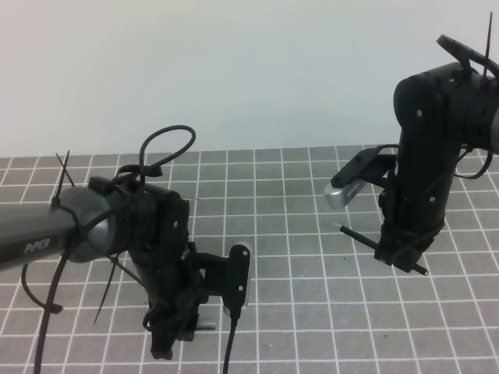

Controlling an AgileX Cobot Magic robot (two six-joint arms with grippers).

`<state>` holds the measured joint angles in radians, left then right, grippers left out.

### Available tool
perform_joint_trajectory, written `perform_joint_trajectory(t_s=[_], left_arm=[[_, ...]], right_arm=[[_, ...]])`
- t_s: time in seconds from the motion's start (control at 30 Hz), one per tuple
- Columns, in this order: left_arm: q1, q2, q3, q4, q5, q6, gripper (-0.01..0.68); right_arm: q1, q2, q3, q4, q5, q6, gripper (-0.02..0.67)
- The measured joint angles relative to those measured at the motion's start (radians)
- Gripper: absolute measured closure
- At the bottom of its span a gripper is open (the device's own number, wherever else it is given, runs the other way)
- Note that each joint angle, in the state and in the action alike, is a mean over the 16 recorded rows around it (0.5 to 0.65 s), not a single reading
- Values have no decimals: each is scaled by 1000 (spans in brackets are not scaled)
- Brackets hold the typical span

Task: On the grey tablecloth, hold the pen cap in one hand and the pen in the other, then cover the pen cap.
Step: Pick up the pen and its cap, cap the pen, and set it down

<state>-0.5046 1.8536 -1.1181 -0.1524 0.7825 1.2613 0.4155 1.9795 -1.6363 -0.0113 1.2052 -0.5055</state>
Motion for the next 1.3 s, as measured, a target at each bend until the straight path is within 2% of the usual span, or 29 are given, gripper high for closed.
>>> perform_joint_trajectory(t_s=[0.2, 0.4, 0.6, 0.93, 1.13, 1.3], left_arm=[[0, 3, 0, 17, 5, 8, 536], [-1, -20, 0, 46, 1, 16, 587], [-2, -94, 0, 110, -37, 19, 591], [-2, -314, 2, 201, -141, 80, 591], [-2, -431, 42, 201, -195, 168, 591], [-2, -514, 131, 175, -265, 268, 592]], right_arm=[[0, 3, 0, 1, 0, -5, 579], [0, -15, 0, 2, 0, -19, 579], [1, -66, 0, 48, 0, -20, 579], [22, -207, 14, 242, 0, -1, 579], [57, -310, 88, 318, 0, 5, 579], [90, -392, 199, 347, 0, 14, 579]])
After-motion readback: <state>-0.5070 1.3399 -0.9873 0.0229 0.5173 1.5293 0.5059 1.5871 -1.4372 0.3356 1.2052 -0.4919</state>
